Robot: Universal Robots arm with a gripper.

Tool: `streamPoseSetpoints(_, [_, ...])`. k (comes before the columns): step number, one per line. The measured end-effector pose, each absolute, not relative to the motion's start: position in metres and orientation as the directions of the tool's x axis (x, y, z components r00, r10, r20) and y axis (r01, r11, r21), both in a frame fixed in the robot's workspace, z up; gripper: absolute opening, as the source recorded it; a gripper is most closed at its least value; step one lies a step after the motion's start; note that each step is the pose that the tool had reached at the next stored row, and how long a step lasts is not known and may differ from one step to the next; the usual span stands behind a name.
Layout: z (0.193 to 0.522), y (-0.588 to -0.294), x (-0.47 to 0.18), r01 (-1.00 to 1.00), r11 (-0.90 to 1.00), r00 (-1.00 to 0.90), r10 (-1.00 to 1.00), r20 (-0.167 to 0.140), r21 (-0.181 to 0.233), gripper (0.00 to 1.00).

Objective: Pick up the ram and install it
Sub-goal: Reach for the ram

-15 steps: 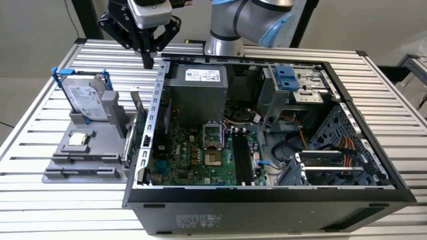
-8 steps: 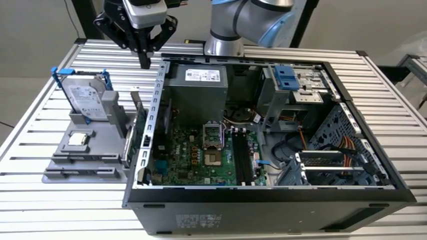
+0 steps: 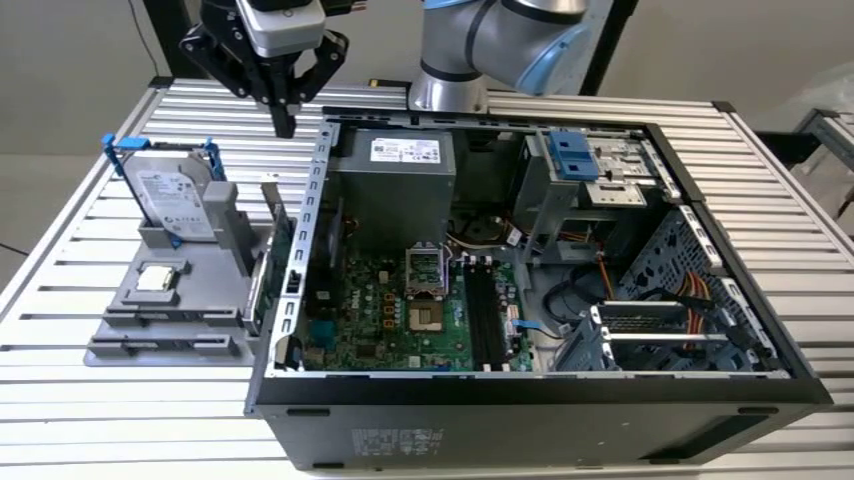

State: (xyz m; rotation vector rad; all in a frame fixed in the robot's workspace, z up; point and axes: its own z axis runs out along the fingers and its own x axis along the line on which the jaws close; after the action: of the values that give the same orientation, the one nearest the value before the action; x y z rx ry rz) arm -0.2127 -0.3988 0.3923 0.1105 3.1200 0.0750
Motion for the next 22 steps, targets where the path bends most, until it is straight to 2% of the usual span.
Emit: streamPoseSetpoints(22, [0.3923, -0.3988, -0.221, 0.07, 0.996, -0.997, 0.071, -0.017, 0.049, 0.0])
